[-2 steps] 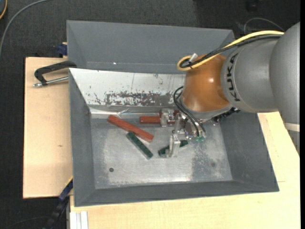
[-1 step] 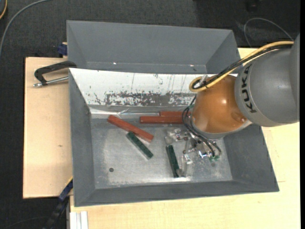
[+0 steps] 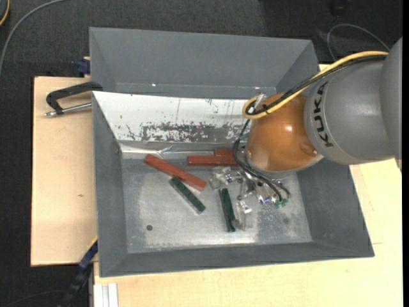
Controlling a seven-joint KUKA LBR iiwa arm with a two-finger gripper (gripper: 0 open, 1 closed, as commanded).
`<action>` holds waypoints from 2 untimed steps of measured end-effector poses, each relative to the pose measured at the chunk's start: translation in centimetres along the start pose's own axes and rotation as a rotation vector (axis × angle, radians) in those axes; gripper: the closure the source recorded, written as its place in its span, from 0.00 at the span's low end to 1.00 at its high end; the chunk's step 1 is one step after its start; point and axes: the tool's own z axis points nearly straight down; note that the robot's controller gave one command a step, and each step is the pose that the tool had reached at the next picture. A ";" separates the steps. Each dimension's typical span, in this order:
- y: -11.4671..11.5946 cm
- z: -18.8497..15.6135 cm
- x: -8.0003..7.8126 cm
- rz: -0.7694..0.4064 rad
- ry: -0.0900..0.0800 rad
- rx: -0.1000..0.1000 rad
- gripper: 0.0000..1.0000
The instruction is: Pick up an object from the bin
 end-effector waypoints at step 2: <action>4.0 0.1 -7.6 -0.648 -0.004 0.000 0.00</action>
Offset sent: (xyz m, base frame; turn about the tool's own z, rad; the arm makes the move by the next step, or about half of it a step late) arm 0.0022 0.0748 0.0268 -0.5112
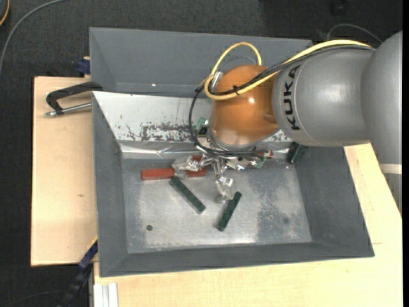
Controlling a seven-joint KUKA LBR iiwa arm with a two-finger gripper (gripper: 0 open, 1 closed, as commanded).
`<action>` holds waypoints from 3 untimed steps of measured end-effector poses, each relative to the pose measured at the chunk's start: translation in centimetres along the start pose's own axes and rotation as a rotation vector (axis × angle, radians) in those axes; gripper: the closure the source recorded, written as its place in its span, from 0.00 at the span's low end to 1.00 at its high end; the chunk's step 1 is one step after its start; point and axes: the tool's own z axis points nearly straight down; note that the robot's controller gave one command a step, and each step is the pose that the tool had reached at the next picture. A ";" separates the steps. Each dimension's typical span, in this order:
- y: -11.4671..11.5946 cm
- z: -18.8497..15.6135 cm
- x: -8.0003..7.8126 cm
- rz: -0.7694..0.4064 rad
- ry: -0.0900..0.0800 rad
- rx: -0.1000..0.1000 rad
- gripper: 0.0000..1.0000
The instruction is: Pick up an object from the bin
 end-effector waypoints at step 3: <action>4.7 -0.2 -6.7 -0.394 0.005 -0.009 0.00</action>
Offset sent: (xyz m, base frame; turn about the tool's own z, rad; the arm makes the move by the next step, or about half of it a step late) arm -0.0050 0.1018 0.0178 -0.0525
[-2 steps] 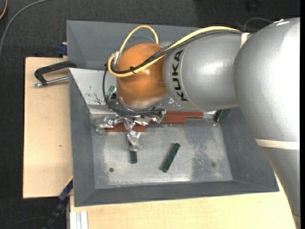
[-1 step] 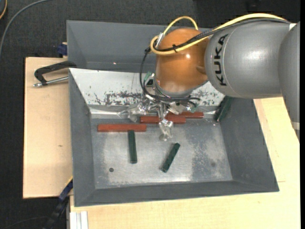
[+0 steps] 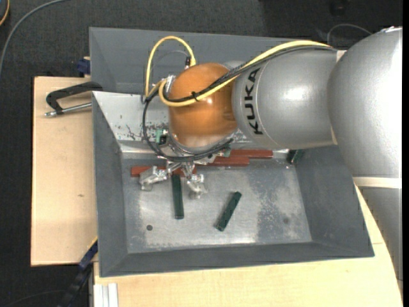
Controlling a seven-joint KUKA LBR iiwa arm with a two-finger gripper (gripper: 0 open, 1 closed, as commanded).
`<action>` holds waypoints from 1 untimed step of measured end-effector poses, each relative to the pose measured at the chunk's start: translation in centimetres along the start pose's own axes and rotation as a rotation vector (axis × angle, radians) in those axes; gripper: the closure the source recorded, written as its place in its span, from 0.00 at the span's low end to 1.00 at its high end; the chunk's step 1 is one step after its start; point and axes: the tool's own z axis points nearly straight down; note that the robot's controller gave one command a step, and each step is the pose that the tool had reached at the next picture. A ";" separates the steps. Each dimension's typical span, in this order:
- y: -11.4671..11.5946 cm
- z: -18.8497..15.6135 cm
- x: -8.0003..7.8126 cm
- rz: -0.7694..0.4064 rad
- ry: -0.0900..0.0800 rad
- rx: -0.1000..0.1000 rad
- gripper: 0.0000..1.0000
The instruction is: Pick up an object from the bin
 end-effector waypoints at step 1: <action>-0.1 -0.1 0.1 0.003 -0.001 0.002 1.00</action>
Offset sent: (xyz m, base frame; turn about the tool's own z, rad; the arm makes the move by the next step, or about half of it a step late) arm 0.0000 0.0000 0.0000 0.0000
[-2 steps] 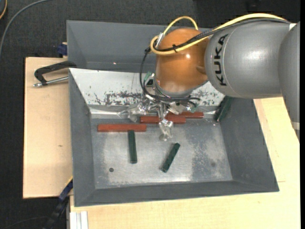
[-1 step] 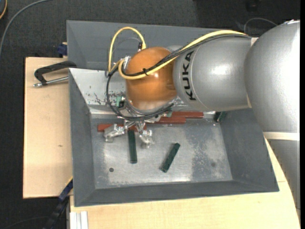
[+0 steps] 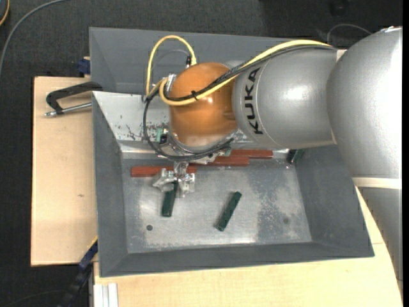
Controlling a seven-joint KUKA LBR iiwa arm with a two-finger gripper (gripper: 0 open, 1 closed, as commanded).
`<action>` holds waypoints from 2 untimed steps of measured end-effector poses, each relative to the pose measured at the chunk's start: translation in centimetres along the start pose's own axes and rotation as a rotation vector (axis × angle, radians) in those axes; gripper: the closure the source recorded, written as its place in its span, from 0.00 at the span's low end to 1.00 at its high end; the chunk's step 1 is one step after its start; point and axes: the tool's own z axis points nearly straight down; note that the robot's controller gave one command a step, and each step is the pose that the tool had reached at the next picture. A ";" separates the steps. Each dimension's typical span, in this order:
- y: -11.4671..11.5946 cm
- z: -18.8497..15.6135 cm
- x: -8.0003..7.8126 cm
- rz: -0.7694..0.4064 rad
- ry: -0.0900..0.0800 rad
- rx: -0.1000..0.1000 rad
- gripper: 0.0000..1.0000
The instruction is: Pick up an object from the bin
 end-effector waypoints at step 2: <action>0.0 0.0 0.0 0.000 0.000 0.000 1.00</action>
Offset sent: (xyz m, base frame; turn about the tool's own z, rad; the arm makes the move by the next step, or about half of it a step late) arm 0.0000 0.0000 0.0000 0.0000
